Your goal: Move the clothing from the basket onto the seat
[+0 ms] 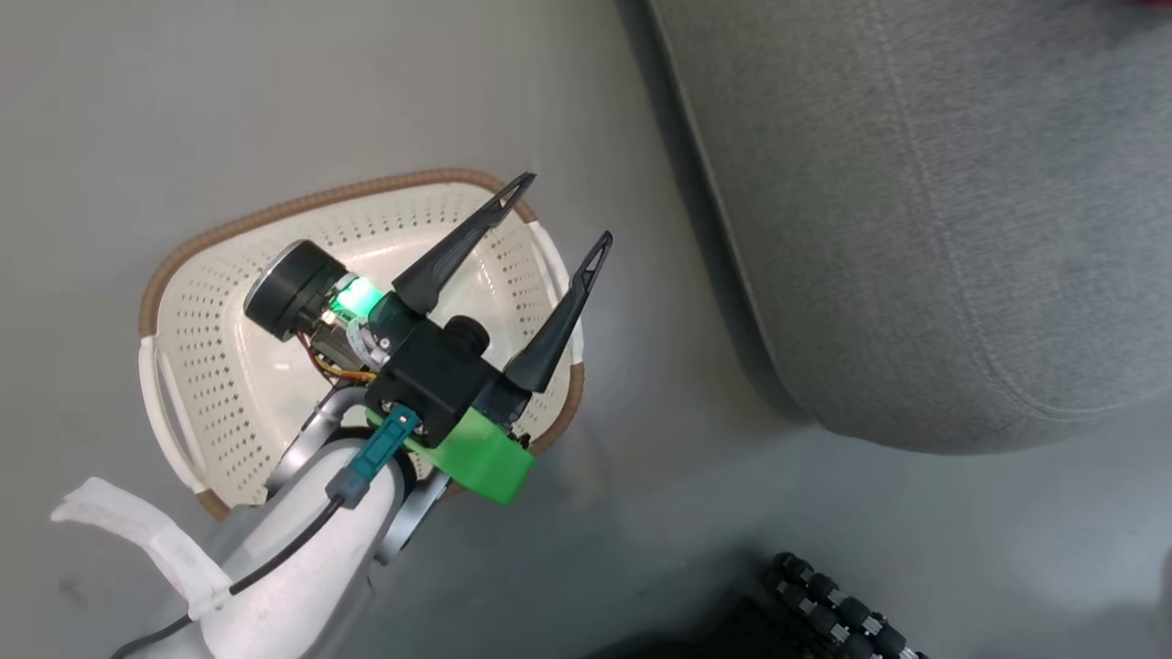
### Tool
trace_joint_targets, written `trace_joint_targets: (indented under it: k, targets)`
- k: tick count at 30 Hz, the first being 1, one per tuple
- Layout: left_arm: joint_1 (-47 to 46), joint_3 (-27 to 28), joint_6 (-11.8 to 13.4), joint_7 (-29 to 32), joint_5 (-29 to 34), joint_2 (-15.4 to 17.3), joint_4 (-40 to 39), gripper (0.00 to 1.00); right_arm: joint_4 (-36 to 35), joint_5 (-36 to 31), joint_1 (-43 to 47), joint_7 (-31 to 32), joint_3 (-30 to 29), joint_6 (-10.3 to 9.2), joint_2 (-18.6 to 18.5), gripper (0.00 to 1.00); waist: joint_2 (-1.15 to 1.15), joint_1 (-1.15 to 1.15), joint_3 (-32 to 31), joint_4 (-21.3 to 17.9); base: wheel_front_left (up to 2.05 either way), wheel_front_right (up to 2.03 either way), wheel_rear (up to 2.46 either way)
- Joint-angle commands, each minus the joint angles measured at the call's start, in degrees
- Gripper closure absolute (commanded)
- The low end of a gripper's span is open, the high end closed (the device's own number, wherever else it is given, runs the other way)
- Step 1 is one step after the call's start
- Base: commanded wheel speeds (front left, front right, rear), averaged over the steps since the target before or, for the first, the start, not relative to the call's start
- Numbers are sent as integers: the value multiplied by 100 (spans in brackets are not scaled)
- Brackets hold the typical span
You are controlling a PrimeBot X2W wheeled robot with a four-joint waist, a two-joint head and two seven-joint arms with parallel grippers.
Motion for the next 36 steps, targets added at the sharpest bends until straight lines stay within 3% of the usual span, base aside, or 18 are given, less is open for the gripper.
trace_joint_targets:
  k: [1, 8, 13, 14, 15, 21, 27, 36]
  targets:
    - [-106, 18, 39, -48, -34, -58, 22, 0, 159, -25, 239, -14, -134, -8, 88, 100, 0, -1, 335, 291, 0, 0, 0]
    - [67, 42, 170, -209, -184, -225, 221, 0, 641, 67, 1488, -13, -1032, -8, 830, 100, 0, -1, 139, 304, 0, 0, 0]
    - [280, 122, 262, -346, -379, -283, 369, 0, 675, 181, 2337, -13, -1308, -7, 1366, 100, 0, -1, -216, 221, 0, 0, 0]
    - [333, 142, 278, -373, -422, -302, 396, 0, 676, 207, 2468, -13, -1318, -8, 1420, 24, 0, -1, -287, 200, 0, 0, 0]
    - [397, 173, 292, -418, -505, -336, 413, 0, 621, 231, 2611, -13, -1322, -8, 1491, 0, 0, -1, -386, 174, 0, 0, 0]
    - [715, 375, 375, -619, -758, -476, 533, 0, 277, -15, 3320, -13, -1205, -8, 1804, 0, 0, -1, -1030, 144, 0, 0, 0]
    - [1197, 789, 673, -675, -858, -684, 695, 0, -176, -248, 4005, -13, -174, -8, 2024, 0, 0, -1, -1757, 323, 0, 0, 0]
    - [2136, 1623, 905, -676, -565, -1099, 503, 0, -582, -429, 4501, -13, 970, -7, 2096, 0, 0, -1, -2793, 1187, 0, 0, 0]
